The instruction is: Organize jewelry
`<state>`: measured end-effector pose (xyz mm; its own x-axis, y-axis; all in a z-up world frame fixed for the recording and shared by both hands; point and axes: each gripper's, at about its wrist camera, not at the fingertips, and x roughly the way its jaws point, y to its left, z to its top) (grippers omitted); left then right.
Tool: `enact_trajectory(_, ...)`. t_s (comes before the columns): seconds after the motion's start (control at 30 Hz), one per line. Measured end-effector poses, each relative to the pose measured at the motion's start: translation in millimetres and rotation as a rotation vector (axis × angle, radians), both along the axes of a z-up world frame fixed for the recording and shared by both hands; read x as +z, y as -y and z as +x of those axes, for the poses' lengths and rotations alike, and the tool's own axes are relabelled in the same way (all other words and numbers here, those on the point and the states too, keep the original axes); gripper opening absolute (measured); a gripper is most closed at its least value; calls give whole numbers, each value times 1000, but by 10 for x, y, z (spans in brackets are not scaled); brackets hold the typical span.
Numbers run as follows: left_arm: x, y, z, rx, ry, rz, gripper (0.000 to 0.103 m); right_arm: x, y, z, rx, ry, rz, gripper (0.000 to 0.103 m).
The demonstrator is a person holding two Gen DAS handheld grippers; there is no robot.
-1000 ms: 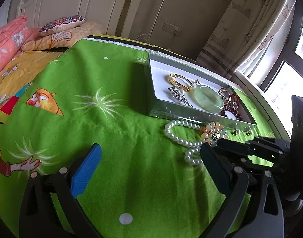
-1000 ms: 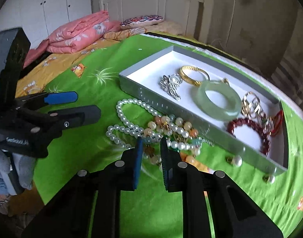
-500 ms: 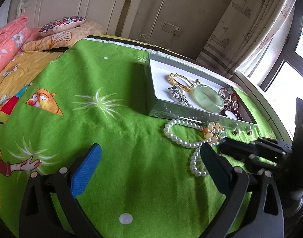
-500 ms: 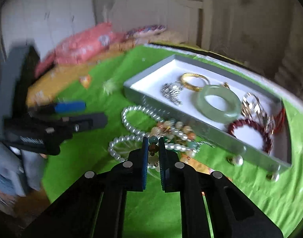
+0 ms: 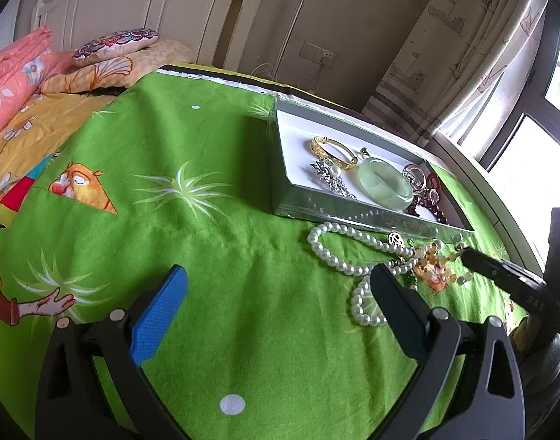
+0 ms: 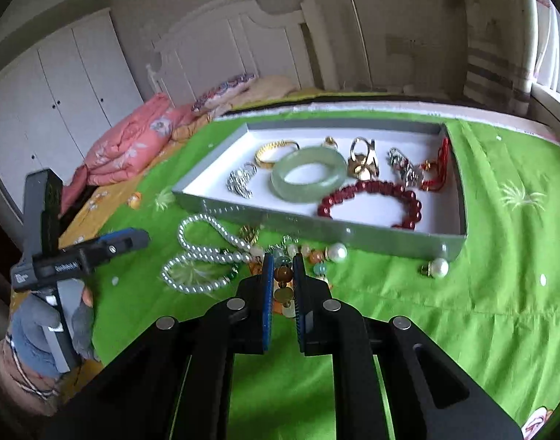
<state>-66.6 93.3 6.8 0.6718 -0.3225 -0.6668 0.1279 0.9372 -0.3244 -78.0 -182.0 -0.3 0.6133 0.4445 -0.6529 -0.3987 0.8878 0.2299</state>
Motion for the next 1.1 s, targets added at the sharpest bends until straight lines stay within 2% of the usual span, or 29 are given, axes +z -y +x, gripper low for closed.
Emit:
enact_trajectory(0.13,0,-2,-1,0,0,-2,99,-84,-105,24,20,-35,-60,12)
enact_trajectory(0.3,5,-13,-4,-1,2,-7,99,-143,-118,33,24,-77,-81,12)
enact_trajectory(0.43,6,-20,-3,0,3,-14,99,-157,-166,-26,38,-75,-114,18)
enact_trajectory(0.53,5,-27,-4,0,4,-17,99,-170,-200,-57,66,-69,-135,19)
enact_trajectory(0.7,8,-31,-3,0,4,-19,99,-98,-62,-48,67,-72,-46,19)
enact_trajectory(0.73,8,-31,-3,0,4,-20,99,-54,-43,-67,67,-61,-35,19)
enact_trajectory(0.83,8,-48,-3,-1,5,-24,99,274,182,-302,-27,117,70,20)
enact_trajectory(0.87,8,-48,-4,-1,5,-25,99,325,237,-327,-44,136,92,24)
enact_trajectory(0.93,7,-49,-4,-1,5,-24,99,326,256,-270,-72,96,65,82)
enact_trajectory(0.97,7,-48,-2,-2,5,-23,99,287,215,-236,-98,84,0,98)
enact_trajectory(1.03,6,-47,-6,-1,5,-23,99,241,97,-244,-80,96,-76,87)
enact_trajectory(1.1,8,-47,-5,-1,5,-24,99,187,-85,-244,-45,89,-154,84)
